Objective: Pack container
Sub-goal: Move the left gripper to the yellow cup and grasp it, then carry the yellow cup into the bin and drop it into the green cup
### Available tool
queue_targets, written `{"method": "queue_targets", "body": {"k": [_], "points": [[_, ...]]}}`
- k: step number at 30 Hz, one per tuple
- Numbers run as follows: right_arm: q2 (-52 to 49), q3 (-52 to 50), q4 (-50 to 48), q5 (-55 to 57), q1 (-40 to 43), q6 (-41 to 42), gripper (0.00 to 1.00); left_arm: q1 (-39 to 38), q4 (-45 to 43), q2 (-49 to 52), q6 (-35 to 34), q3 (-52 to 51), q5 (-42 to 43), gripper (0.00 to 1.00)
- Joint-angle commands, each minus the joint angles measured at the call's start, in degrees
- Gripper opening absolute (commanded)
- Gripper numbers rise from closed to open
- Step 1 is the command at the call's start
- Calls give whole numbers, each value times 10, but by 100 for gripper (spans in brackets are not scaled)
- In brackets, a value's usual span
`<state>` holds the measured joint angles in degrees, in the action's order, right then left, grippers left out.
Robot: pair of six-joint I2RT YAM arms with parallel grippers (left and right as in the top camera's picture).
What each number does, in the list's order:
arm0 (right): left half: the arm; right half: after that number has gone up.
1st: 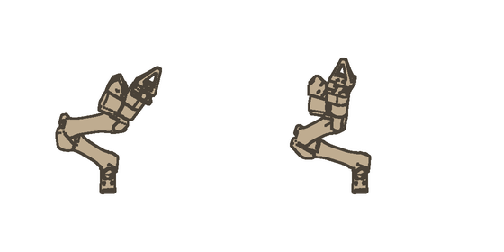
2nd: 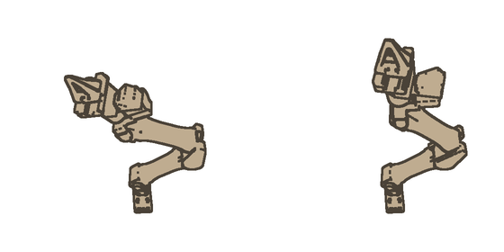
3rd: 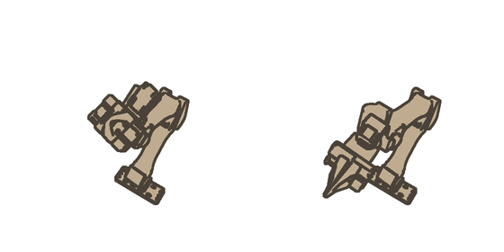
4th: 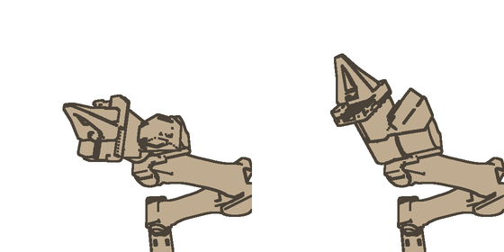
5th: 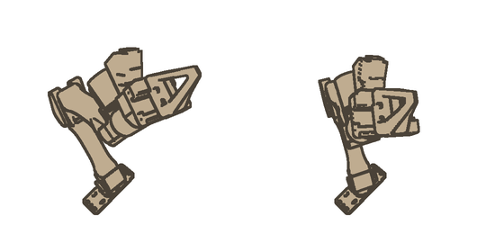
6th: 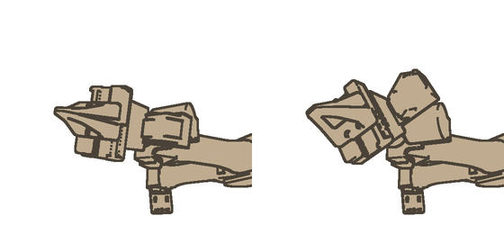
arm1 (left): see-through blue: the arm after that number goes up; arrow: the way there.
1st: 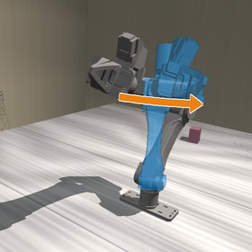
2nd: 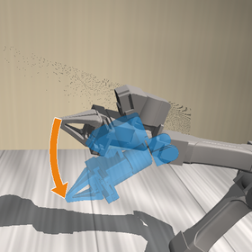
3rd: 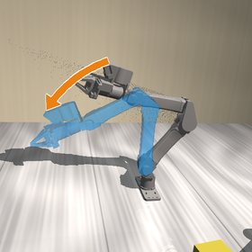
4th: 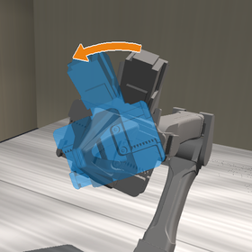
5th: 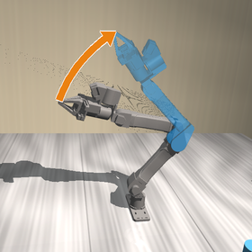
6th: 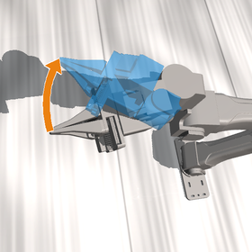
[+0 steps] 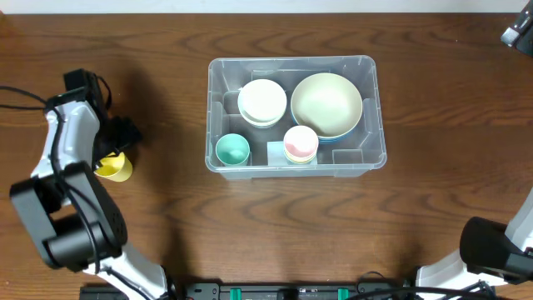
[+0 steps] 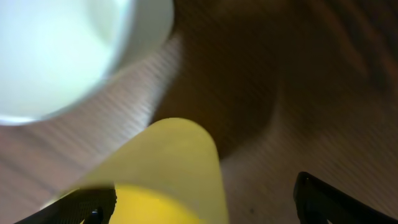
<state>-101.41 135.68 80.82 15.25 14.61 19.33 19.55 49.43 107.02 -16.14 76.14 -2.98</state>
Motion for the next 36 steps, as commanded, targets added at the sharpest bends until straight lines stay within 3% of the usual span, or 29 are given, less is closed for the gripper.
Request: {"method": "queue_targets", "body": {"k": [1,4,5,7,8,13,17,24,29,36], "points": [[1,0,0,6,3,10,99,2,-3,6,-3,0,15,91],[1,0,0,6,3,10,99,2,-7,6,-3,0,16,91],[1,0,0,6,3,10,99,2,-7,6,-3,0,16,78],[1,0,0,6,3,10,99,2,-7,6,-3,0,24,19],[1,0,0,6,3,10,99,2,-7,6,-3,0,31,6],[1,0,0,6,3,10,99,0,4,6,-2,0,60,6],[1,0,0,6,3,10,99,0,14,-5,22,1,149,6],[1,0,0,6,3,10,99,-40,42,-103,64,38,230,6],[1,0,0,6,3,10,99,-128,44,-226,93,66,235,6],[1,0,0,6,3,10,99,-329,31,-354,166,69,209,6]]}}
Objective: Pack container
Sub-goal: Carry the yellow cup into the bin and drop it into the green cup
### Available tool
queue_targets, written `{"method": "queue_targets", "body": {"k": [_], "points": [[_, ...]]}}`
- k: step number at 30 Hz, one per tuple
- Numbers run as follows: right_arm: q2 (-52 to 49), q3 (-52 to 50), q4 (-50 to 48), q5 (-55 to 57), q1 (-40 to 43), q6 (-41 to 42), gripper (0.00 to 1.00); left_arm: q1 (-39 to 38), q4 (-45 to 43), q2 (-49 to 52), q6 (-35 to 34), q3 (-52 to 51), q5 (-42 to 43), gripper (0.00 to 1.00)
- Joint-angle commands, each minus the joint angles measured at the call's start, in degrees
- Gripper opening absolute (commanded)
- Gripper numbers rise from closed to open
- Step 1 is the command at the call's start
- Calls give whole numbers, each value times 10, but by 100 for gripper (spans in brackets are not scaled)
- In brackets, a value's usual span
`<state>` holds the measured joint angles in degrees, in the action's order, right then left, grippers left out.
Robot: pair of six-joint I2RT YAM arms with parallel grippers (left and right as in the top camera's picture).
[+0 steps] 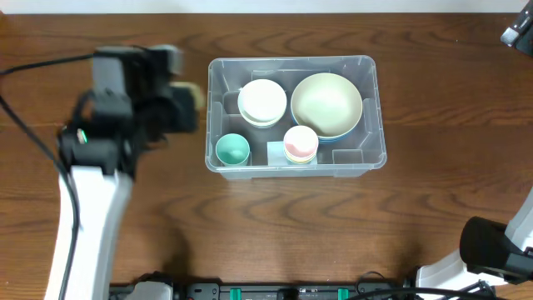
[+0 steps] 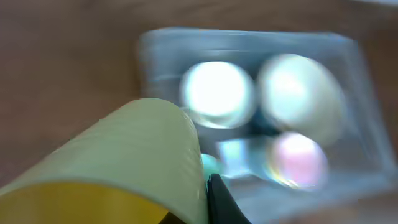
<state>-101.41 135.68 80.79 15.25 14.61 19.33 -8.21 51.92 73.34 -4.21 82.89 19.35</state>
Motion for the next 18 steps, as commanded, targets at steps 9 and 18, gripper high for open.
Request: {"method": "queue_targets", "body": {"k": [9,18], "points": [[1,0,0,6,3,10,99,-188,78,28,47,-21,-76,6],[1,0,0,6,3,10,99,-195,90,143,44,-21,-129,6]]}}
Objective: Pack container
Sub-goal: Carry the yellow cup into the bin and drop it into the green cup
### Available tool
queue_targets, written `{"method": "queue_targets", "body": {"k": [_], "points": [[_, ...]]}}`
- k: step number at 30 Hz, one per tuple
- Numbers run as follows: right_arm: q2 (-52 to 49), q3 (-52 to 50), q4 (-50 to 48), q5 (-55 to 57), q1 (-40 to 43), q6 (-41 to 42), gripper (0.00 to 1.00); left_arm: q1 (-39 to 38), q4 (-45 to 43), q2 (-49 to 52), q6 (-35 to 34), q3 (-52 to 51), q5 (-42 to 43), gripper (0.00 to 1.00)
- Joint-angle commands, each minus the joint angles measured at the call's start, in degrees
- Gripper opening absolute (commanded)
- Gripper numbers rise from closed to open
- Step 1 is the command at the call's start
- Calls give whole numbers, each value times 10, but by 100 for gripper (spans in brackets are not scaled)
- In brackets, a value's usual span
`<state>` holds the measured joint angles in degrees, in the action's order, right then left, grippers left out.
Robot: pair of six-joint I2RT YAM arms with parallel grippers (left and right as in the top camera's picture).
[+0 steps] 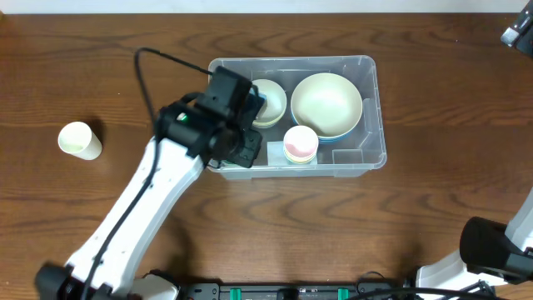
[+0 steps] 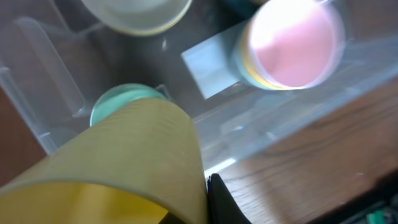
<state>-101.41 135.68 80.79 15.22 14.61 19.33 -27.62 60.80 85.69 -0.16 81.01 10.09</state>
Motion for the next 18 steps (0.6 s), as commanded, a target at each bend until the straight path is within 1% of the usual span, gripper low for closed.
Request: {"method": "queue_targets", "body": {"k": [1,8,9,10,12,13,15,18], "points": [[1,0,0,6,3,10,99,-1,2,30,3,-2,-44,6],[1,0,0,6,3,10,99,-1,3,63,3,-2,-60,7],[1,0,0,6,3,10,99,-1,3,63,3,-2,-67,15],[1,0,0,6,3,10,99,-1,3,64,1,-2,-73,30],[1,0,0,6,3,10,99,0,3,64,1,-2,-91,51],[1,0,0,6,3,10,99,0,4,64,0,-2,-101,60],[1,0,0,6,3,10,99,0,5,64,-9,-2,-125,65],[1,0,0,6,3,10,99,7,7,62,-12,7,-143,65]]}}
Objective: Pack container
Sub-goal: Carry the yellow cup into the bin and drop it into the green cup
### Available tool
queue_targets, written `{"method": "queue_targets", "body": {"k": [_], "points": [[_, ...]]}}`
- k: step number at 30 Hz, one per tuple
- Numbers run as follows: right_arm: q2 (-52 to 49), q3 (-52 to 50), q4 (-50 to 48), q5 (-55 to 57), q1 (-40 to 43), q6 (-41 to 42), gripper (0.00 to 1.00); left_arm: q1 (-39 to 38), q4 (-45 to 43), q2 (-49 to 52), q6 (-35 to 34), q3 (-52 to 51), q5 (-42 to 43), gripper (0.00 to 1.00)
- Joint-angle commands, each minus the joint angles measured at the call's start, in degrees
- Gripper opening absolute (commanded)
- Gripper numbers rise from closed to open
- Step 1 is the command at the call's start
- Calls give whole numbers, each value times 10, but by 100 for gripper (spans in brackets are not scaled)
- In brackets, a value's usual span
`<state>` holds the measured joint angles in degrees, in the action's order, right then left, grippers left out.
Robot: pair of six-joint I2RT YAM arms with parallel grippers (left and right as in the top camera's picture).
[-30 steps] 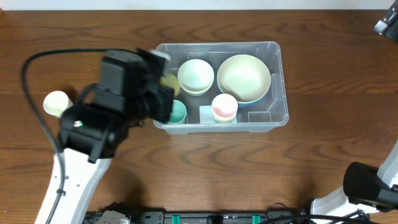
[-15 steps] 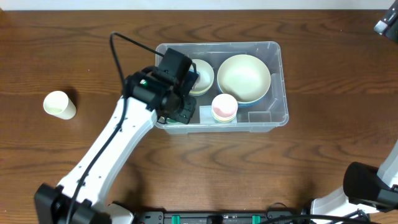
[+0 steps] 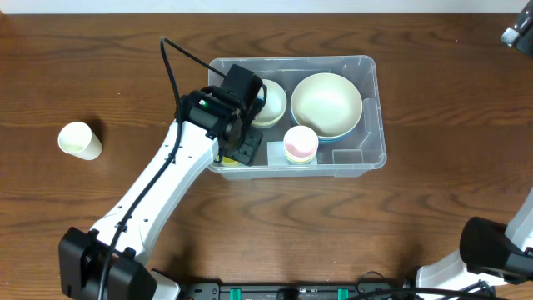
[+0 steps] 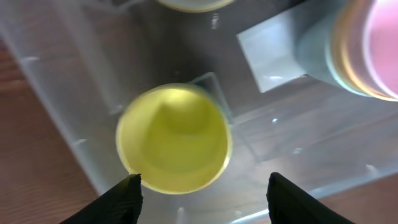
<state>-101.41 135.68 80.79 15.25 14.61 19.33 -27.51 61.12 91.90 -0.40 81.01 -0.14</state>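
Note:
The clear plastic container [image 3: 366, 67] stands mid-table. A yellow cup [image 4: 174, 138] stands upright, mouth up, in its front left compartment; in the overhead view only a sliver of the yellow cup [image 3: 229, 160] shows under the arm. My left gripper [image 4: 204, 186] hangs open just above the cup, one finger [image 4: 124, 199] on each side, touching nothing; overhead, the left gripper [image 3: 241, 140] covers that compartment. A white cup [image 3: 79, 140] lies on the table at far left. My right gripper is out of view.
Inside the container are a large cream bowl [image 3: 326, 104], a stack of white bowls [image 3: 271, 104], a pink-topped cup stack [image 3: 301, 143] and a small clear insert [image 4: 270, 53]. The right arm's base [image 3: 491, 250] sits at the bottom right corner.
The left gripper held the yellow cup over a teal cup in the front left compartment. Now the cup stands there, covering the teal cup, and the gripper is open.
First my left gripper was at the yellow cup, lying beside the white cup at far left. Then it held the cup near the container's left wall, then over the front left compartment. Now the cup rests in that compartment, released.

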Motion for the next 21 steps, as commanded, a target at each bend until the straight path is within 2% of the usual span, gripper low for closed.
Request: {"method": "queue_targets", "body": {"k": [1,13,15,21], "points": [[1,0,0,6,3,10,99,9,5,-2,-12,14,-40,65],[1,0,0,6,3,10,99,62,5,-116,-29,125,-42,66],[1,0,0,6,3,10,99,87,-5,-142,-30,125,-49,72],[1,0,0,6,3,10,99,195,-17,-173,-33,125,-55,75]]}}
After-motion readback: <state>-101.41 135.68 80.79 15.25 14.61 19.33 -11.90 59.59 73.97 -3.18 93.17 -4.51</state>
